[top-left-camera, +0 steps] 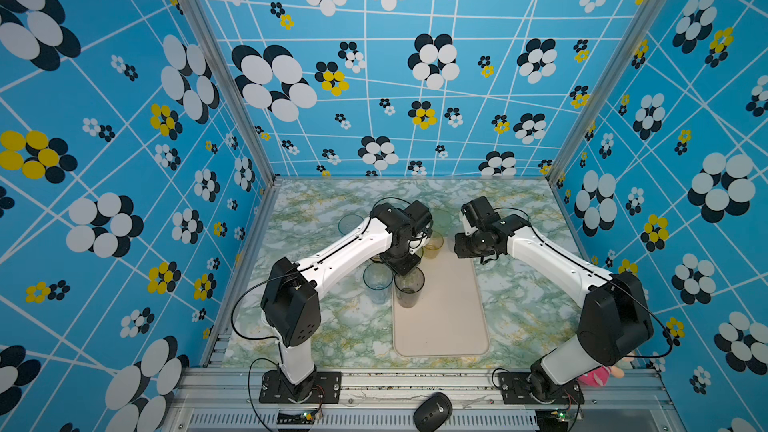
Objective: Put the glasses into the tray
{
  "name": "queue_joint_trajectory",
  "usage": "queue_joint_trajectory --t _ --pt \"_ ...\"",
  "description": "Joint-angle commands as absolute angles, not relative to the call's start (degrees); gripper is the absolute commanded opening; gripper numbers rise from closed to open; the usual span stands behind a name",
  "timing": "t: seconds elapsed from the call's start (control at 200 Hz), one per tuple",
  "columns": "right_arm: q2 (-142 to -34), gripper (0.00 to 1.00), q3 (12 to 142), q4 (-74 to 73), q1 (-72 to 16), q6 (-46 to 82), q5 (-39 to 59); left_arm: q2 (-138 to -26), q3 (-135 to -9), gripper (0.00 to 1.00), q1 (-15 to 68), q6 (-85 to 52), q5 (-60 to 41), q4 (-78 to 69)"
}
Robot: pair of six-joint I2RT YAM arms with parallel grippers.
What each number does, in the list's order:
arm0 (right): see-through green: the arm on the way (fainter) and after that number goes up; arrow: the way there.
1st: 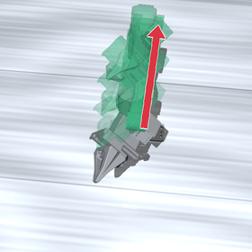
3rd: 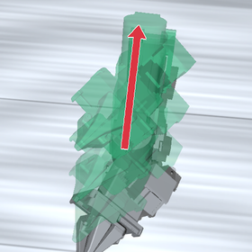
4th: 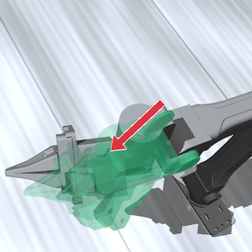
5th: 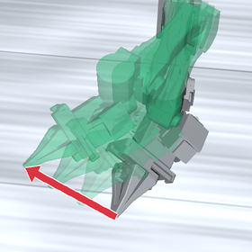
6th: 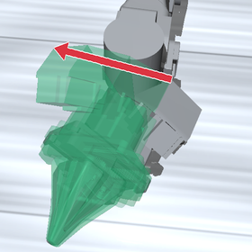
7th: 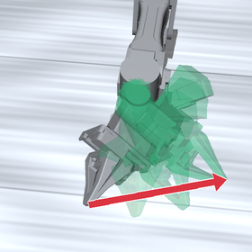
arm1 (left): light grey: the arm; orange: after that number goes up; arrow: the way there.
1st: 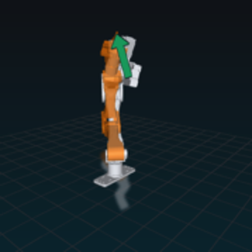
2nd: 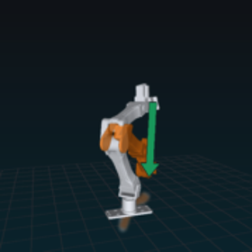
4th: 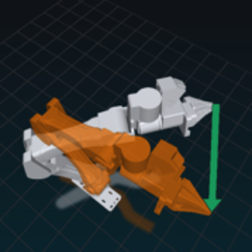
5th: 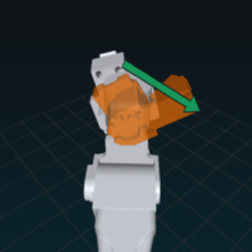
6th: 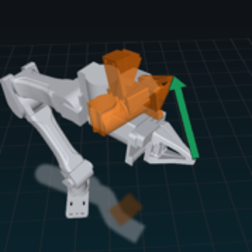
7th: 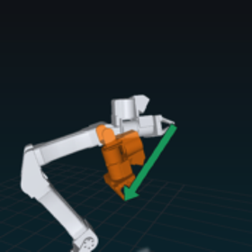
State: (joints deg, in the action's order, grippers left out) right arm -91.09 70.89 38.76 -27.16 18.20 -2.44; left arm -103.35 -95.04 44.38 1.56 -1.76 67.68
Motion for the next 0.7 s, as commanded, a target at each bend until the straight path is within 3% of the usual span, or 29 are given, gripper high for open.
queue_joint_trajectory --t 0.0,0.695 --pt "-89.5 0.47 70.9 40.0 -27.5 17.3 -2.6 -101.5 -96.8 0.26 44.9 1.8 -2.4 68.0" --pt "-90.3 0.47 70.9 39.9 -27.5 17.5 -2.5 -97.5 -95.5 0.27 45.6 3.0 -2.3 65.5"
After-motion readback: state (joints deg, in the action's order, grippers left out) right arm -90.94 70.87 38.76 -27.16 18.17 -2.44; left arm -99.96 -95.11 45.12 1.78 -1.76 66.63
